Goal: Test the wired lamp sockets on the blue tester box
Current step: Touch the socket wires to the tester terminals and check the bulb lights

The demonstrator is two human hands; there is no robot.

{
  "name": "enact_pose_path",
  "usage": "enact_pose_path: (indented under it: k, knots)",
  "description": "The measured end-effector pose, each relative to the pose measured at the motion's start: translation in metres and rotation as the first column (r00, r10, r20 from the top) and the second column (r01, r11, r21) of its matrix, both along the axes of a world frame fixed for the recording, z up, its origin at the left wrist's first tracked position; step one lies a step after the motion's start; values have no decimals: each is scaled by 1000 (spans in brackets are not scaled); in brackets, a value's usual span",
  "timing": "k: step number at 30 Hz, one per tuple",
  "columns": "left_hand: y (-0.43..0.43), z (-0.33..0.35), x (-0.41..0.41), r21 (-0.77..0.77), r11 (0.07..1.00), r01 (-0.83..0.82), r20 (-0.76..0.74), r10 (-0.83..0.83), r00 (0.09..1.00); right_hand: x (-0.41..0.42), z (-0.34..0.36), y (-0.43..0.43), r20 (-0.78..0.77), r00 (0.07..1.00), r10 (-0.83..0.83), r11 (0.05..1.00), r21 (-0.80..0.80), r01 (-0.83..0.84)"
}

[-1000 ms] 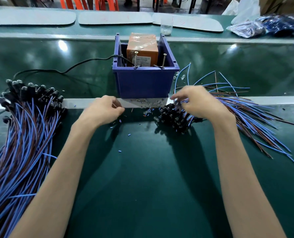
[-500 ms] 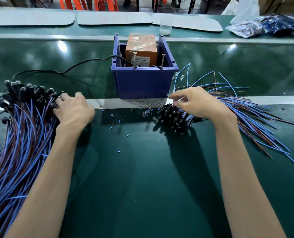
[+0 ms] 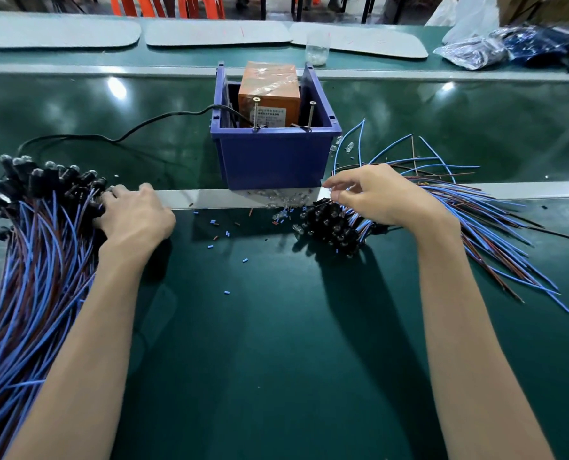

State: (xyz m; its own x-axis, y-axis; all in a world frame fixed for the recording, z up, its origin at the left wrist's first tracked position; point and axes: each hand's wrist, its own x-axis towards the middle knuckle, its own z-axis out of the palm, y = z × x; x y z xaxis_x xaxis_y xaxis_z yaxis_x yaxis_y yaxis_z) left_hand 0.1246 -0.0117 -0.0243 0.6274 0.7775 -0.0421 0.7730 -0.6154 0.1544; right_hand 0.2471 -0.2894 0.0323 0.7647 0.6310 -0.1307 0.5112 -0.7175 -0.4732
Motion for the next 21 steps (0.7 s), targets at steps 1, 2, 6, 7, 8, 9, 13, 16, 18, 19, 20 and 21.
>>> enact_pose_path:
  k: [1,2,6,7,8,9,13,16,18,19,20,21]
  knots:
    - [2,0,-1,-7,1000,9,1,-9,1000,0,0,0,-1,1000,1,1000,-2,-1]
    - [6,1,-2,-11,1000,24,3,-24,1000,0,0,0,-2,1000,3,1000,-4,-3]
    - [18,9,-8,0,996,87,8,-87,996,-2,1,0,-4,1000,0,1000,1,0]
    - [18,12,-8,-9,996,84,5,-84,996,-2,1,0,-2,1000,-2,1000,5,2]
    - [18,15,-8,-22,997,74,7,-74,997,-3,2,1,1,1000,-3,1000,11,3]
    - [16,18,-8,-37,997,62,14,-61,998,-3,2,1,3,1000,-4,1000,19,4]
    - [6,27,-9,-76,995,63,39,-60,997,-5,2,2,-6,1000,-11,997,74,12]
    - [-1,36,-11,-61,997,51,94,-45,995,-6,2,5,-2,1000,-12,989,146,12]
    - [-4,43,-11,-33,997,64,170,-57,984,-9,3,10,0,1000,1,979,206,-1]
    - [-7,47,-10,-23,996,80,217,-73,973,-11,3,13,-2,1000,12,972,234,-12]
    - [-10,51,-10,-22,994,106,264,-97,960,-13,3,16,-3,1000,27,965,259,-25]
    - [-14,54,-9,-29,989,145,305,-129,943,-16,4,19,0,999,42,958,283,-41]
